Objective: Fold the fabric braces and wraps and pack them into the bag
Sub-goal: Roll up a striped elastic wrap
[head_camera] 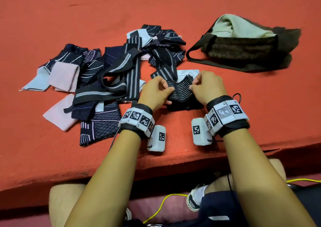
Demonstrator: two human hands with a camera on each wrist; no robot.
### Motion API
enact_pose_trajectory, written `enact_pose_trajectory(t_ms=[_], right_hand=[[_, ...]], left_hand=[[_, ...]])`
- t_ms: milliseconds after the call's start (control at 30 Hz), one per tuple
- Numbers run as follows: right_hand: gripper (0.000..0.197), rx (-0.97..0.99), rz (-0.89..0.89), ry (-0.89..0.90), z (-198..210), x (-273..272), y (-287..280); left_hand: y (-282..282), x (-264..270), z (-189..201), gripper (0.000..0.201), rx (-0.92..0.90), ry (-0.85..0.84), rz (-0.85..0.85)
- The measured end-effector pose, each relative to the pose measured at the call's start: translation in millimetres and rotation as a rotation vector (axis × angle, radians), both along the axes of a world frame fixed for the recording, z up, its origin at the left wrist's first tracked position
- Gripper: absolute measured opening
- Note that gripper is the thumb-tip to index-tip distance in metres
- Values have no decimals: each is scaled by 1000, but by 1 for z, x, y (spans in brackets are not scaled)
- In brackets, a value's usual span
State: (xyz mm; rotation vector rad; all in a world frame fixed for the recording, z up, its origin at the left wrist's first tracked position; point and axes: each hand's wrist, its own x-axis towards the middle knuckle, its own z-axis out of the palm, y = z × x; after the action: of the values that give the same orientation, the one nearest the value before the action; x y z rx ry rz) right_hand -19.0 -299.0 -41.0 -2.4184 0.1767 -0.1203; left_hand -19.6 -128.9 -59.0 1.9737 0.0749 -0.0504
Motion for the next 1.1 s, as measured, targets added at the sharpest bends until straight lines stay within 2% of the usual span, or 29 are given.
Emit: enact_pose_trajectory(t_ms=[133,300,433,600,700,933,1100], right_hand=[[20,8,-17,12,0,1,-4],[9,11,-33,21,-2,-2,0],[11,-1,-24,41,-1,-3,-1],[11,18,-52,39,0,-2,0],[12,-1,-46,74,-4,-2,-1],[27,-59,6,37,2,-1,6],[17,-144,54,22,4,2,15]], left_hand=[[-2,1,1,20,21,-24,11],[-3,6,-6,22,57,-6,6],[1,7,-8,21,73,16,-8],[-1,10,-9,20,115,-45,-18],[-1,13,-14,23,123,-11,-34],[-4,16,-16,17,187,32,-112],[-3,16,-17,15,215,27,-137]])
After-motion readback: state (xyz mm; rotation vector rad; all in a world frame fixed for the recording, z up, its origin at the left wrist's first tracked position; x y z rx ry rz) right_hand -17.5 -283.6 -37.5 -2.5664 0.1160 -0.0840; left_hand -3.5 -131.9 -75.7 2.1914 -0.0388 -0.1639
